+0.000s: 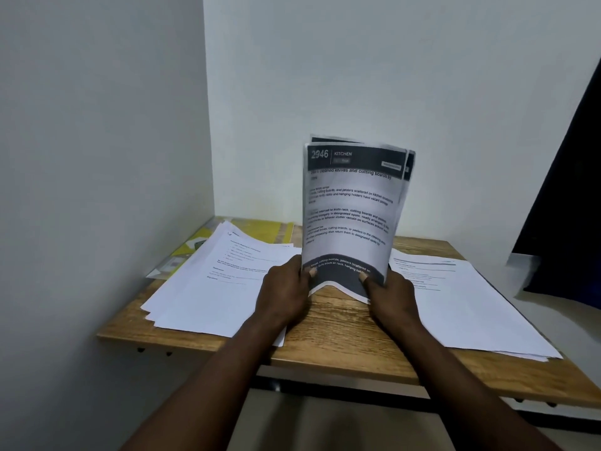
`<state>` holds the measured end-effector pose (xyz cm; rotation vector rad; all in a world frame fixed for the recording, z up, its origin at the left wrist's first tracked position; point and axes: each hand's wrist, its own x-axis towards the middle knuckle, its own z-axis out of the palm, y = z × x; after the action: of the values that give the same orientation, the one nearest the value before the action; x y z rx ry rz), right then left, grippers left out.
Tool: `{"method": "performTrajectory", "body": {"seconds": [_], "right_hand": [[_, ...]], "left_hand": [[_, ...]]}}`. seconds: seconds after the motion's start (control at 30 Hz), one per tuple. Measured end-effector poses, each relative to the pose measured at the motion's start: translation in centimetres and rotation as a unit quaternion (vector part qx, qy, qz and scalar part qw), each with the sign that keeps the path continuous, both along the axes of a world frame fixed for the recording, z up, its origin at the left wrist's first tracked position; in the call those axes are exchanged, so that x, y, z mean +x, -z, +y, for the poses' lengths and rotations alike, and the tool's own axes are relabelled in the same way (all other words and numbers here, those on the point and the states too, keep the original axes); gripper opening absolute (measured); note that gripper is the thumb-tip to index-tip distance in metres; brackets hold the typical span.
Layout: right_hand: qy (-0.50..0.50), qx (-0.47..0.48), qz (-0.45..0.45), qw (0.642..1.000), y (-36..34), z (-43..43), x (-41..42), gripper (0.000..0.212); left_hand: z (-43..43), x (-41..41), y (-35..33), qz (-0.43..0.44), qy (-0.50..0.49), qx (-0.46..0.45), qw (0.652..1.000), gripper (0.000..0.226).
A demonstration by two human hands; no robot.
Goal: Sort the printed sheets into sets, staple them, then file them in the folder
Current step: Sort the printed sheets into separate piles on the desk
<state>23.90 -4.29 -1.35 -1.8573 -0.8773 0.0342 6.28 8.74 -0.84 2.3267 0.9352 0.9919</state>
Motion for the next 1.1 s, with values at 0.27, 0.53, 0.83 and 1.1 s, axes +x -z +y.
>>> {"method": "performTrajectory", "body": {"seconds": [0.27,0.53,0.83,1.1], "right_hand": [[-0.018,0.110,0.114,0.987,0.2,-0.5,1.2,0.026],[-0.036,0.117,0.140,0.983,0.8,-0.4,2.0,0.033],[-0.037,0.118,0.148,0.981,1.0,0.0,2.3,0.036],[-0.065,0.132,0.208,0.967,0.9,-0.2,2.4,0.031]], "left_hand": [[0.4,0.0,-0.8,-0.076,0.020,-0.074,0.994,0.042],[1.6,-0.1,-0.1,-0.151,0.049,-0.222,0.962,0.038],[0.8,-1.4,-0.3,-0.256,0.193,-0.408,0.855,0.022],[1.4,-1.0,0.6,-0.248,0.172,-0.346,0.888,0.023]]}}
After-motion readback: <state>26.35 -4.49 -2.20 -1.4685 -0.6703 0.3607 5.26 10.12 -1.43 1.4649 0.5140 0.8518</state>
